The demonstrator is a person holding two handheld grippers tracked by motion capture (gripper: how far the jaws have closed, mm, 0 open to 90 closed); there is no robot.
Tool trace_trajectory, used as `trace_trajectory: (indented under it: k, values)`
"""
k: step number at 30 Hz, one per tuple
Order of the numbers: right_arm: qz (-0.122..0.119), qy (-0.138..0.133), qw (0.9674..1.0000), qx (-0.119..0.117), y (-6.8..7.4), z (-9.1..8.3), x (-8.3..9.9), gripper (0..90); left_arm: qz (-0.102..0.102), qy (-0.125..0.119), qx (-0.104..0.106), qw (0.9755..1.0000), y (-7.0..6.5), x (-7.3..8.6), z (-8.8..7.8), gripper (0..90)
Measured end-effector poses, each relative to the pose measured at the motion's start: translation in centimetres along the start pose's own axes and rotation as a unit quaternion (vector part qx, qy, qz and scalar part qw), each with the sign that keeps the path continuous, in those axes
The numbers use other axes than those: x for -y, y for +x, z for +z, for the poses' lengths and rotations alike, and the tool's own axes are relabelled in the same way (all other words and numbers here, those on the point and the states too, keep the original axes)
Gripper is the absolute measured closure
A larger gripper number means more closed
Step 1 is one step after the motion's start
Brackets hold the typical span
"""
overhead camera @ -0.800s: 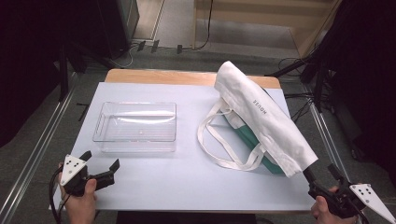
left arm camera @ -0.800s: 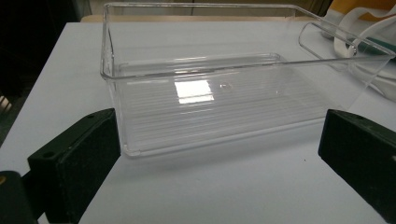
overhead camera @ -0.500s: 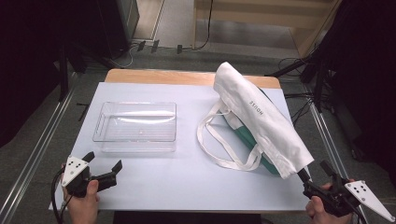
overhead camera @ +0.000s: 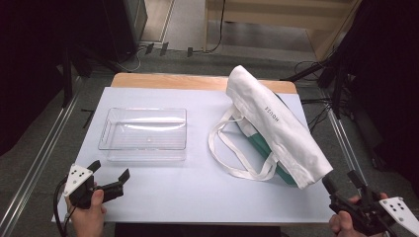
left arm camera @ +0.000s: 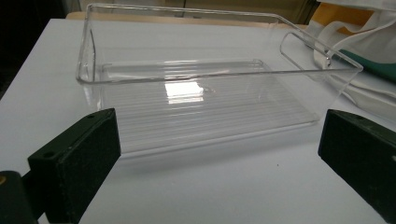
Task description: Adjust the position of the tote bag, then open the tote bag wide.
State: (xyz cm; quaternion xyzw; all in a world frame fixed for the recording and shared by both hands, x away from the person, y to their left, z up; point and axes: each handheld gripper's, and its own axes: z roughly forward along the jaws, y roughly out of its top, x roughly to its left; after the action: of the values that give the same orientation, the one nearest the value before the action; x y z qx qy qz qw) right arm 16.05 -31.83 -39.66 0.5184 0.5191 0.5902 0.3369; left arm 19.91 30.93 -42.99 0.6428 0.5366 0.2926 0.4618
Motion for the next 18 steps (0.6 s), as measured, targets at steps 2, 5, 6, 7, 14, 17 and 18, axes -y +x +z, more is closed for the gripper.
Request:
trace_trajectory:
  k: [2,5,6,7,14,17,18]
  values:
    - [-0.004,0.018,0.9997,-0.015,0.8,0.8,0.5,11.6,0.005,0.001,0.005,1.0,-0.4,-0.3,0.2,0.0]
    - [-0.006,0.071,0.9975,-0.006,1.8,2.8,1.7,12.8,0.011,0.002,0.013,0.9999,-1.0,-0.6,0.4,0.0]
    - [-0.002,0.082,0.9967,0.002,2.0,3.3,2.1,14.8,0.011,0.002,0.013,0.9999,-1.2,-0.7,0.5,0.0]
    - [-0.003,0.09,0.9959,0.011,2.1,3.7,2.3,16.1,0.013,0.004,0.016,0.9998,-1.3,-0.8,0.6,0.0]
    - [-0.002,0.098,0.9934,0.06,2.2,4.5,3.0,26.1,0.019,0.001,0.027,0.9995,-2.2,-1.6,1.2,0.0]
    - [-0.01,0.098,0.9935,0.057,2.0,4.6,3.1,24.9,0.024,0.0,0.031,0.9992,-2.6,-1.9,1.3,0.0]
    - [-0.014,0.097,0.9934,0.059,2.0,4.6,3.1,24.9,0.027,0.0,0.033,0.9991,-2.6,-1.9,1.3,0.0]
